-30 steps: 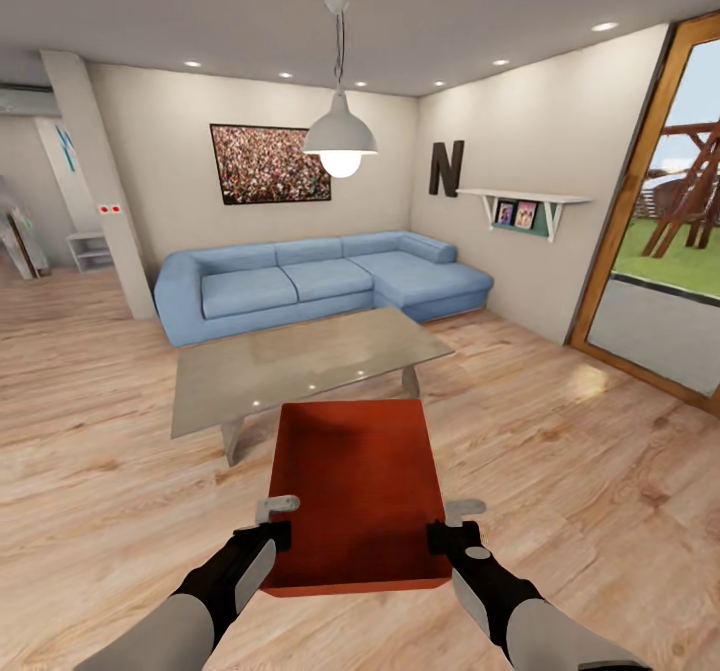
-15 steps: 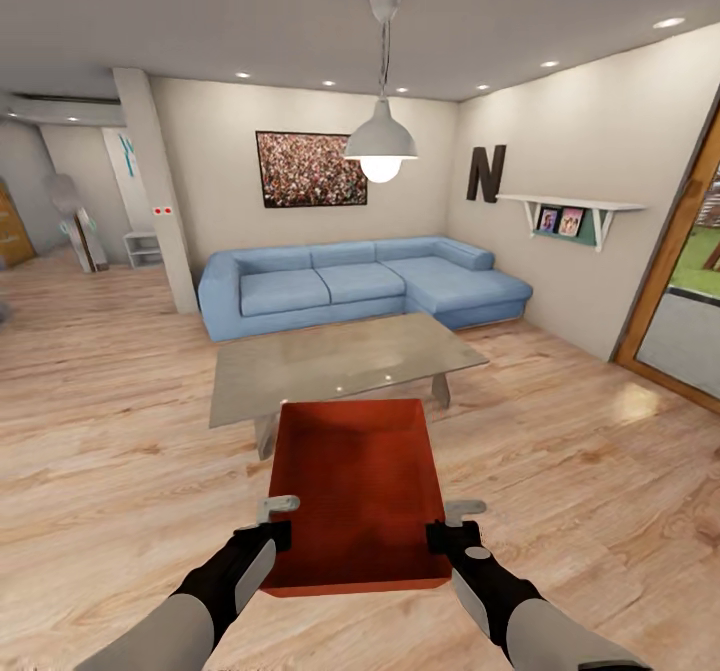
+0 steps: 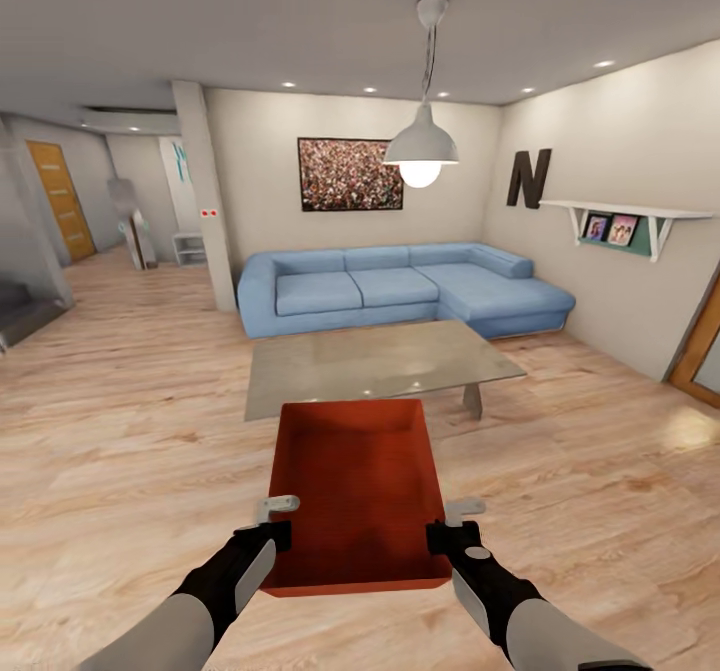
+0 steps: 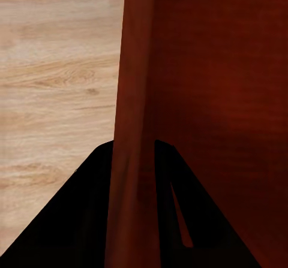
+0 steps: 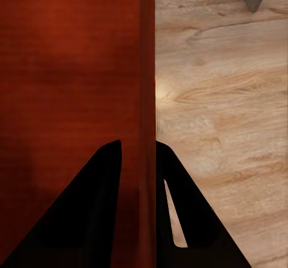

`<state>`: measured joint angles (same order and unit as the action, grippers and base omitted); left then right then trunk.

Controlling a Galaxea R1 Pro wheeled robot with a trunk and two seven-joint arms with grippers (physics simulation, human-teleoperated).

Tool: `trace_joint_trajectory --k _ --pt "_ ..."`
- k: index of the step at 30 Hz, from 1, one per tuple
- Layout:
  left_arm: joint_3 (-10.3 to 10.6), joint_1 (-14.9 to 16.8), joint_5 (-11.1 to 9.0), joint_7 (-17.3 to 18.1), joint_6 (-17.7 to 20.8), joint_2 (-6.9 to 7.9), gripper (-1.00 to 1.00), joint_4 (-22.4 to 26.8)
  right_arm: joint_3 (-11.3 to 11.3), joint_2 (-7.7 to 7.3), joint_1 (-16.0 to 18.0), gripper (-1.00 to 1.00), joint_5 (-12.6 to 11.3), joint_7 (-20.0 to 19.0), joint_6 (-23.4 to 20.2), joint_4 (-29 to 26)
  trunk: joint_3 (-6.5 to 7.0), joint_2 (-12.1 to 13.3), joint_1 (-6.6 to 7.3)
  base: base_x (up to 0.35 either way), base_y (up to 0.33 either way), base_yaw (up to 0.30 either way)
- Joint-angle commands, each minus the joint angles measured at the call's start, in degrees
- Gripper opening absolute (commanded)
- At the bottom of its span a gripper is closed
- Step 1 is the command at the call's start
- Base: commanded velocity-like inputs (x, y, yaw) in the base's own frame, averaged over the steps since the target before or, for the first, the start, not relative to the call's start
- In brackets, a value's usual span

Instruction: Move the two storage containers from the living room to the garage. In the garage, place one container on the floor and stack the other container on top of it (either order is fine).

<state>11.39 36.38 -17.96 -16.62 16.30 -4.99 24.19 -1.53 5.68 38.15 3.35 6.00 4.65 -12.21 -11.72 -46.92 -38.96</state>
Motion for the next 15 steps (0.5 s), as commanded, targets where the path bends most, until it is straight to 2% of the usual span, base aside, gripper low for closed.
trace_joint_trajectory --k 1,15 --pt "-1.81 0.09 1.43 -2.10 -1.88 0.86 -1.00 0.25 0.48 -0.15 0.00 -1.00 0.25 0.42 0.19 0.17 -0.04 -0.07 -0.01 0.000 0.000 0.238" --pt "-1.82 0.09 1.43 -2.10 -1.88 0.86 -1.00 0.25 0.48 -0.17 0.00 -1.00 0.25 0.34 0.11 0.17 0.64 -0.07 -0.01 0.000 0.000 0.238"
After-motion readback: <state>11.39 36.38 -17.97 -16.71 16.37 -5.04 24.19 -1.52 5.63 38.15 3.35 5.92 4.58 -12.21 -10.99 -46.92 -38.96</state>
